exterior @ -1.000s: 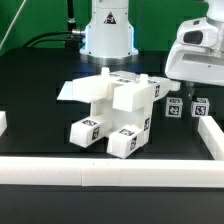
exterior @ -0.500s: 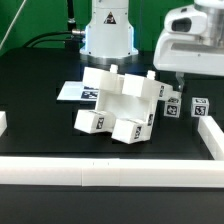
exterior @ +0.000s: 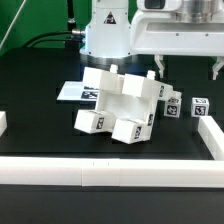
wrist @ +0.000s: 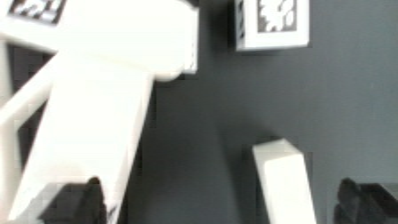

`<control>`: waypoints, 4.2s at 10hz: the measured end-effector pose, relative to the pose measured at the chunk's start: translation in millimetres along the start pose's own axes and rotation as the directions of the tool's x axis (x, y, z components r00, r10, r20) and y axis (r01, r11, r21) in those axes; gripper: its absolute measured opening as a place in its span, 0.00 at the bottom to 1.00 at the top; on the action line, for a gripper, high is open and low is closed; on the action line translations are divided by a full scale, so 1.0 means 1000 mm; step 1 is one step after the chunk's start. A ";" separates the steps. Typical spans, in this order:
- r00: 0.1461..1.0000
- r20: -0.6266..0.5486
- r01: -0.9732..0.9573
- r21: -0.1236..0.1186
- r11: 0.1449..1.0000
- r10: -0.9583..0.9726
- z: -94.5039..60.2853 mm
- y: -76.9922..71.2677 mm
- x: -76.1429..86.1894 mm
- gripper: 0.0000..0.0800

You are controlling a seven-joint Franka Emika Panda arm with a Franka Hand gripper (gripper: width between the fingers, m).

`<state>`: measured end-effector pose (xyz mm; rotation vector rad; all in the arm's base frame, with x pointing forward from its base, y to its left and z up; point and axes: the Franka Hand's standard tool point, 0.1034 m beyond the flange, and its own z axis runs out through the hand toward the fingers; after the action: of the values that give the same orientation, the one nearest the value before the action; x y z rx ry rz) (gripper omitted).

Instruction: Assemble chair

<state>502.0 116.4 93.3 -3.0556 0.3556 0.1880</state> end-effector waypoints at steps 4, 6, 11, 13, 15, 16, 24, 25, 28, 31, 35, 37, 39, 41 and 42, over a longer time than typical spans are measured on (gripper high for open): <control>0.998 0.000 0.066 0.001 0.998 -0.066 -0.005 0.018 0.006 0.81; 0.997 -0.005 0.081 0.001 0.997 -0.081 -0.007 0.035 0.007 0.81; 0.994 -0.006 0.111 -0.012 0.994 -0.111 0.003 0.063 0.023 0.81; 0.994 -0.013 0.112 -0.013 0.994 -0.113 0.000 0.066 0.035 0.81; 0.995 0.001 0.103 -0.009 0.995 -0.103 -0.010 0.066 0.042 0.81; 0.994 0.001 0.109 -0.001 0.994 -0.109 -0.019 0.065 0.041 0.81; 0.997 0.013 0.070 0.005 0.998 -0.070 -0.041 0.064 0.047 0.81; 0.997 0.015 0.073 0.007 0.997 -0.073 -0.043 0.069 0.043 0.81; 0.997 0.011 0.083 0.008 0.997 -0.083 -0.046 0.084 0.046 0.81; 0.996 0.008 0.084 0.007 0.996 -0.084 -0.042 0.082 0.045 0.81; 0.985 -0.012 0.173 -0.005 0.985 -0.173 -0.030 0.091 0.061 0.81; 0.984 -0.014 0.180 -0.007 0.984 -0.180 -0.032 0.095 0.073 0.81; 0.983 -0.011 0.182 -0.007 0.983 -0.182 -0.031 0.094 0.072 0.81; 0.988 -0.049 0.143 -0.018 0.990 -0.144 0.001 0.070 0.044 0.81; 0.988 0.019 0.154 -0.006 0.988 -0.153 -0.008 0.061 0.027 0.81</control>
Offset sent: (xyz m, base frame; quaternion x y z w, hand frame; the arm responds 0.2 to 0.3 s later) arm -0.0011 -0.0369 0.0144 0.0117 -0.0256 -0.0763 0.9967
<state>514.6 50.4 94.6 -3.0686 0.1175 0.2102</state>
